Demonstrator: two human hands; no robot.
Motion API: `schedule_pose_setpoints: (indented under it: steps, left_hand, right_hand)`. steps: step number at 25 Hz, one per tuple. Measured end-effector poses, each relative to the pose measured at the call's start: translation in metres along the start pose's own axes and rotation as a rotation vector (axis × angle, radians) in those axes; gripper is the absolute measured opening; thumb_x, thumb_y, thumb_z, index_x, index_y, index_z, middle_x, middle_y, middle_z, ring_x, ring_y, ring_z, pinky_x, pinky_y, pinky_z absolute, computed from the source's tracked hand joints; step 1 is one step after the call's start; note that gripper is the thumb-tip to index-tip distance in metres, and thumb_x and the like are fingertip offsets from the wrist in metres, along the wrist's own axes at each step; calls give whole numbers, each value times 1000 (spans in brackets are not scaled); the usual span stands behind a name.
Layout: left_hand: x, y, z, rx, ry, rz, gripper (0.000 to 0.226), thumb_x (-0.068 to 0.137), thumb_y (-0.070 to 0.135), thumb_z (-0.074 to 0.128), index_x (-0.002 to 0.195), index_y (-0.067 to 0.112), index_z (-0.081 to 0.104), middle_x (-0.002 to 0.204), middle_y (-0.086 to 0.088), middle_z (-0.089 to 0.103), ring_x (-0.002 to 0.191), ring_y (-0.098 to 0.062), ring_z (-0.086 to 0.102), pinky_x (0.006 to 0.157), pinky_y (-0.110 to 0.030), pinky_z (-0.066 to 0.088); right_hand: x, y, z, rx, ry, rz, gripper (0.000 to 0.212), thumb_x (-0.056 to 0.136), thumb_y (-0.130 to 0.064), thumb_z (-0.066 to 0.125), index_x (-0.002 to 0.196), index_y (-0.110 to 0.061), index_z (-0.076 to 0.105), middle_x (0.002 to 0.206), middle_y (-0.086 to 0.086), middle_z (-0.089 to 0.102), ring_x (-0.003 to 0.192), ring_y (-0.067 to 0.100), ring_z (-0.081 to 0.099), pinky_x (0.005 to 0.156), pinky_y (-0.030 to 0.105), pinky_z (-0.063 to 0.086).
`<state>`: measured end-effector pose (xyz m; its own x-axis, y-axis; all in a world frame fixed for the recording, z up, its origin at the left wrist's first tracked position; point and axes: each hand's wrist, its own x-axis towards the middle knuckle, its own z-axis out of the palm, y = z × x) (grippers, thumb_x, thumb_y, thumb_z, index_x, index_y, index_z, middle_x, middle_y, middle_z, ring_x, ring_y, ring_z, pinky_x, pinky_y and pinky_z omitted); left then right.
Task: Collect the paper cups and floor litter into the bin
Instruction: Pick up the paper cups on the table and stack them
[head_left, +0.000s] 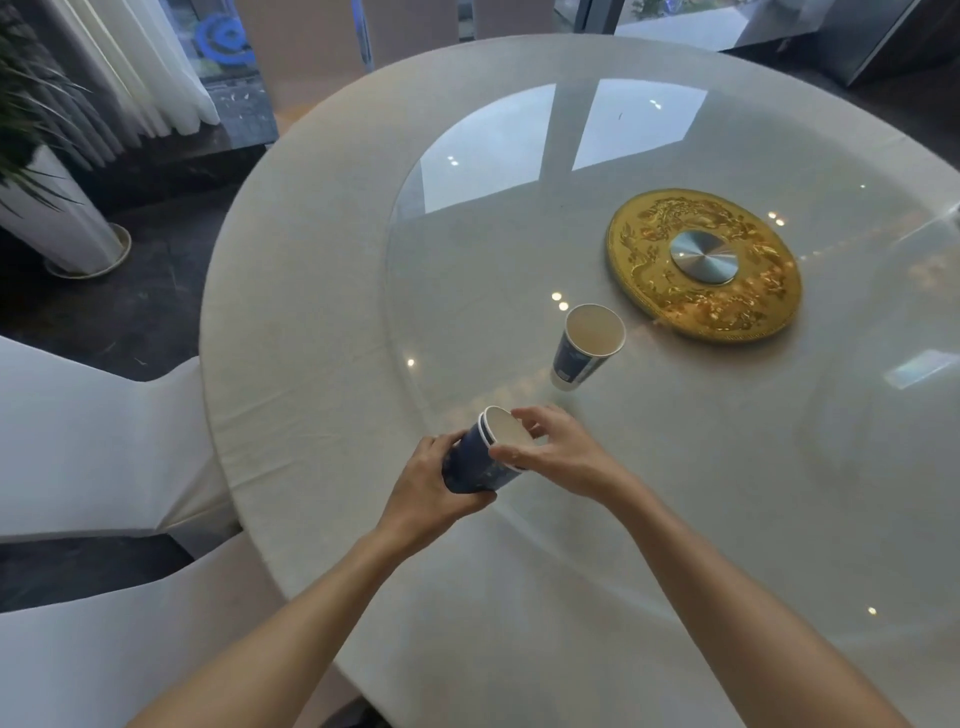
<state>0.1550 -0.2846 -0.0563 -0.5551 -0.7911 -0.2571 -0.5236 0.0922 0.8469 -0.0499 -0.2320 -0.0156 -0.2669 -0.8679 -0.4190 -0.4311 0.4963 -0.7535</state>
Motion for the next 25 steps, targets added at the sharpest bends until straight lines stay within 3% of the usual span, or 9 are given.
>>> schedule_pose_setpoints:
  steps: [3, 5, 7, 9, 11, 14, 16, 19, 25]
  left_hand:
    - [-4, 1, 11, -31, 26, -36, 82, 69, 30, 95, 141, 30, 56, 126, 12, 63, 114, -7, 62, 77, -4, 48]
    - [-9, 3, 13, -29, 33, -57, 81, 68, 31, 95, 140, 30, 57, 125, 14, 67, 114, -5, 62, 77, 1, 45]
    - [-13, 2, 15, -31, 36, -75, 80, 68, 31, 95, 139, 32, 58, 124, 14, 68, 114, -4, 63, 79, 2, 43]
    - [-18, 1, 14, -36, 41, -88, 79, 68, 32, 94, 139, 33, 58, 124, 15, 69, 115, -2, 63, 82, 1, 44]
    - [-22, 0, 14, -34, 42, -97, 79, 68, 33, 94, 139, 34, 58, 125, 17, 69, 115, -1, 63, 82, 0, 45]
    - [-25, -1, 12, -19, 41, -110, 81, 69, 36, 94, 140, 33, 57, 126, 16, 67, 114, -2, 63, 80, -1, 46]
    - [-24, -3, 12, -7, 36, -120, 80, 69, 36, 94, 140, 32, 56, 126, 14, 66, 114, -6, 63, 78, -3, 47]
    - [-21, 0, 8, 37, 21, -119, 79, 69, 35, 93, 137, 27, 55, 125, 6, 62, 111, -13, 64, 79, -12, 47]
    - [-19, 8, 6, 178, -58, -81, 82, 73, 33, 91, 142, 23, 49, 130, -2, 53, 107, -16, 60, 87, -25, 55]
  right_hand:
    - [18, 14, -31, -120, 453, -97, 64, 78, -52, 81, 125, -12, 66, 121, 9, 61, 112, 25, 58, 93, 39, 51]
    - [37, 18, -52, -342, 661, -73, 77, 78, -50, 80, 139, -12, 54, 137, 16, 51, 126, 35, 48, 103, 47, 44]
    - [57, 22, -69, -504, 586, 38, 93, 79, -52, 78, 153, -18, 34, 160, 18, 26, 146, 41, 25, 115, 52, 30]
    - [76, 31, -79, -572, 449, 114, 93, 81, -54, 76, 156, -22, 29, 167, 19, 7, 154, 43, 7, 120, 55, 19]
    - [85, 40, -82, -584, 387, 119, 71, 85, -51, 72, 144, -19, 47, 164, 22, 15, 151, 45, 14, 117, 53, 25]
    - [82, 51, -76, -459, 415, 40, 36, 94, -35, 67, 112, -4, 66, 136, 22, 43, 129, 44, 43, 102, 47, 43]
    - [70, 53, -72, -359, 451, 24, 32, 95, -34, 67, 101, -3, 68, 120, 17, 49, 112, 38, 53, 93, 45, 50]
    - [40, 45, -65, -174, 533, 5, 30, 95, -35, 68, 99, -5, 69, 115, 12, 53, 96, 28, 56, 81, 39, 52]
    - [-42, 26, -53, 178, 600, -65, 16, 91, -27, 73, 97, -12, 71, 114, 9, 60, 98, 22, 59, 74, 26, 48]
